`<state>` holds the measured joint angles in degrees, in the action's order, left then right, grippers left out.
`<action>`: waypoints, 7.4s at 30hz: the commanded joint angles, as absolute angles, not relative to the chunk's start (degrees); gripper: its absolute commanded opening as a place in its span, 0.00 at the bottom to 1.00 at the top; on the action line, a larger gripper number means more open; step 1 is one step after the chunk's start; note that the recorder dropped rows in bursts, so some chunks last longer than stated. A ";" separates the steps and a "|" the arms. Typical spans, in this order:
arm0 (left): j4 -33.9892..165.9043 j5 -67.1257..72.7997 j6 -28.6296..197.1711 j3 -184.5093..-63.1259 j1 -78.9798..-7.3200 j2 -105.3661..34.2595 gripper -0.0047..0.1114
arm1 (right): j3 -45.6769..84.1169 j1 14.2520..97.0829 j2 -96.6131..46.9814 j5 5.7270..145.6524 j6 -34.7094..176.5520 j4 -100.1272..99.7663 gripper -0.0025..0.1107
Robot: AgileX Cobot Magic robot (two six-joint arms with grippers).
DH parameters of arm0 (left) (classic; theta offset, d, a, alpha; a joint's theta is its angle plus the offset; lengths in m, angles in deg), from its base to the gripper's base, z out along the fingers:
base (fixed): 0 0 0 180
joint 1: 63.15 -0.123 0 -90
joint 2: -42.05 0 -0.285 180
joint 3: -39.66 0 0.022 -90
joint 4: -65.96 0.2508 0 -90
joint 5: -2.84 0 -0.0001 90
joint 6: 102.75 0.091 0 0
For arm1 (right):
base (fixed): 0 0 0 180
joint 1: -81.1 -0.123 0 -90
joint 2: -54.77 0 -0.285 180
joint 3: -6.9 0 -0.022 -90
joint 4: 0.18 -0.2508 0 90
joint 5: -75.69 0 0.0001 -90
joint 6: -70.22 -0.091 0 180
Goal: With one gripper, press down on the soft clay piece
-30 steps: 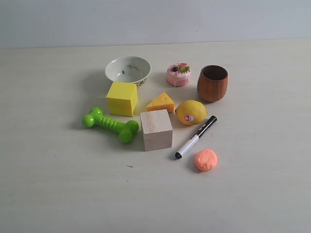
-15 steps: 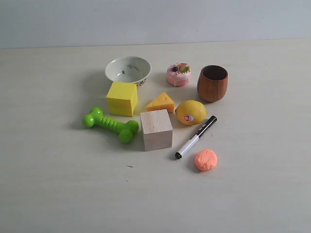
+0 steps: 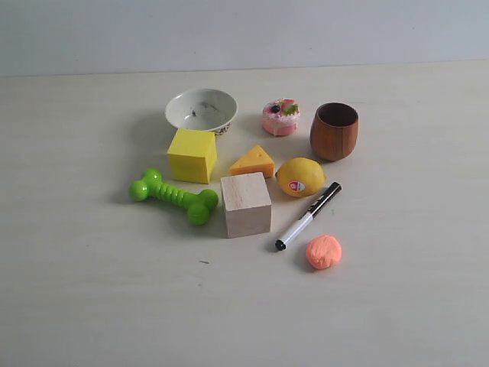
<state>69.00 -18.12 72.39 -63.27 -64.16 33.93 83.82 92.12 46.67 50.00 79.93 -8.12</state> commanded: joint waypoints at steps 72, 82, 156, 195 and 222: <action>68.69 -17.63 72.60 -63.13 -63.91 34.26 0.04 | 28.73 56.75 -38.67 127.86 70.22 -10.51 0.02; 68.69 -17.63 72.60 -63.13 -63.91 34.26 0.04 | 28.73 56.75 -38.77 126.85 69.38 -11.20 0.02; 68.69 -17.63 72.60 -63.13 -63.91 34.26 0.04 | 29.03 48.43 -56.85 115.89 63.58 -4.68 0.02; 68.69 -17.63 72.60 -63.13 -63.91 34.26 0.04 | 29.03 48.43 -59.96 116.23 62.63 -5.23 0.02; 68.69 -17.63 72.60 -63.13 -63.91 34.26 0.04 | 29.48 48.43 -63.21 116.44 63.13 -5.60 0.02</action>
<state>69.00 -18.12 72.39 -63.27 -64.16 33.93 28.59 48.47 -61.27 114.85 62.86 -5.50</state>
